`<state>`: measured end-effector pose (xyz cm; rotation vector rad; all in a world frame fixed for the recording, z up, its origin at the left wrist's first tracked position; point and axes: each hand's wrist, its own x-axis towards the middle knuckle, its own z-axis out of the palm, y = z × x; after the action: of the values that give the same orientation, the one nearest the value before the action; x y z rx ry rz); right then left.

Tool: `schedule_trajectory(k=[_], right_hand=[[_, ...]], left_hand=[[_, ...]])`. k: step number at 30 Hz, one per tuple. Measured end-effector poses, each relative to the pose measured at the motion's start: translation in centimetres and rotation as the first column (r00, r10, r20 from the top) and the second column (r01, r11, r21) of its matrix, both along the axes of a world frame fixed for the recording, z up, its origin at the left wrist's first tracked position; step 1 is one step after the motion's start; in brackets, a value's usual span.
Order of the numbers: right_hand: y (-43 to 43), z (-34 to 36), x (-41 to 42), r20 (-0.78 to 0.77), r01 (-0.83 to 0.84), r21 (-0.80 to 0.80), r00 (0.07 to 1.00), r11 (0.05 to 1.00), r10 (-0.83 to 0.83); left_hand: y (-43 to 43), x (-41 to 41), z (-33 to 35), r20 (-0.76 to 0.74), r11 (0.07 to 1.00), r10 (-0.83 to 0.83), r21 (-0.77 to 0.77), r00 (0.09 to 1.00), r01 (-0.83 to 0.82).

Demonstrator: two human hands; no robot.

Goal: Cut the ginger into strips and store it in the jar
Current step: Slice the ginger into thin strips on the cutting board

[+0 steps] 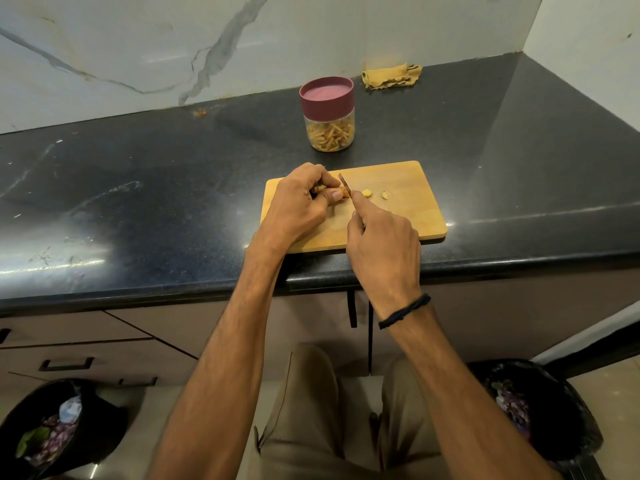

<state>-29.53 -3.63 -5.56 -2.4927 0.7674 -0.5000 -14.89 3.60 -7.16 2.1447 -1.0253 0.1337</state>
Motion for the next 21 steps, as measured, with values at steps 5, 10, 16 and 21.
schedule_trajectory(k=[5,10,16,21], right_hand=[[0.09,0.01,-0.02,-0.002,0.008,-0.012,1.000,1.000,-0.008],[0.27,-0.05,-0.05,0.008,0.019,-0.009,1.000,1.000,-0.019],[0.39,-0.17,0.00,0.008,0.021,-0.026,1.000,0.999,-0.021],[0.73,-0.01,0.09,-0.021,0.017,-0.070,1.000,0.997,-0.018]], left_hand=[[0.01,0.07,-0.04,-0.005,1.000,-0.005,-0.012,1.000,0.005],[0.00,0.20,-0.14,-0.009,0.999,-0.007,-0.035,1.000,0.007],[0.01,0.20,-0.10,-0.008,0.999,-0.009,-0.036,1.000,0.009],[0.02,0.18,-0.12,-0.006,0.999,-0.012,-0.040,1.000,0.012]])
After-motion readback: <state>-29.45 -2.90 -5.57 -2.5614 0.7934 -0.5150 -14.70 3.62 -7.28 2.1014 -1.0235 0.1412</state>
